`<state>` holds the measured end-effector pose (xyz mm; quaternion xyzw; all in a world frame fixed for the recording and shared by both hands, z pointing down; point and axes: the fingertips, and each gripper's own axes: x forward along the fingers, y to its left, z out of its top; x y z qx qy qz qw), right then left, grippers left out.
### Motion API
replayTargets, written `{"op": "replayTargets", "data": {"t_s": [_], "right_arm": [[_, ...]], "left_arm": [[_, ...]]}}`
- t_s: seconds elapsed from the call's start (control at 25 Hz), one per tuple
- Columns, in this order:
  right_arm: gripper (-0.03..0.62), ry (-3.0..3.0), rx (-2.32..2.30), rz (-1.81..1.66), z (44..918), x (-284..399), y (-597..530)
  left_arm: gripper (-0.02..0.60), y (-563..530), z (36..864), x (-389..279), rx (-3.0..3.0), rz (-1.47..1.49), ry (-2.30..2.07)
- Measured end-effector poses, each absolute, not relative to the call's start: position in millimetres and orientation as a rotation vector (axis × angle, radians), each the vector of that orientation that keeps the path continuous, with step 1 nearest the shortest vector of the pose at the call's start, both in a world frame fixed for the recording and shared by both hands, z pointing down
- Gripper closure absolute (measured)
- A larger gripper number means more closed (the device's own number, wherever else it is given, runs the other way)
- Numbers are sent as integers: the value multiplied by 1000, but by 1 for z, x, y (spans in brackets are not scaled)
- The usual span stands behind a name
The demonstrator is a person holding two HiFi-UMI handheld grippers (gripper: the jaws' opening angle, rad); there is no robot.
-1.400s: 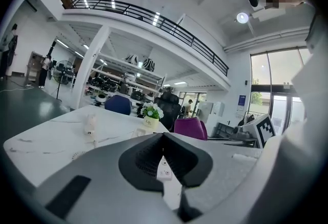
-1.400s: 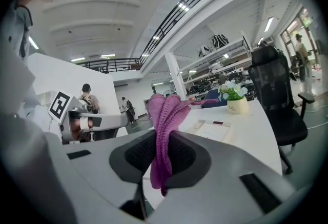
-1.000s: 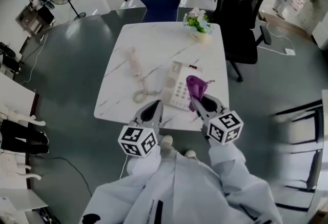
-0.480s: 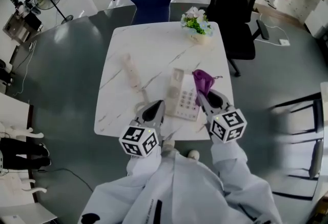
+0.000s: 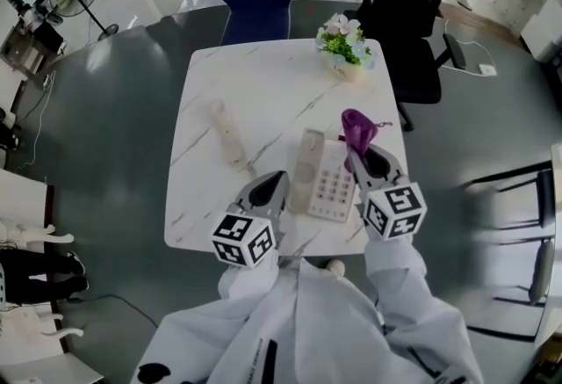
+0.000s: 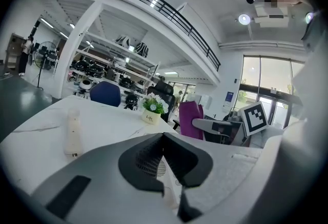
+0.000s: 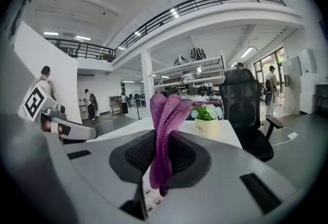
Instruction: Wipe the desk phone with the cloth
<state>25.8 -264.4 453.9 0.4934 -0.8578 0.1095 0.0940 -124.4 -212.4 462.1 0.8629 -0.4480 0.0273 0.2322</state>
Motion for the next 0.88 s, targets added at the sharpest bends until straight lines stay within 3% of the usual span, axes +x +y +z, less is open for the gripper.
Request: {"op": "replayTargets", "data": {"t_s": [0.48, 0.88], "right_arm": [[553, -2412, 1356, 107, 457, -4, -303], [553, -2355, 1248, 187, 491, -26, -310]], "left_arm": [[584, -238, 470, -135, 2361, 91, -1206], [584, -251, 480, -148, 2343, 99, -1196]]}}
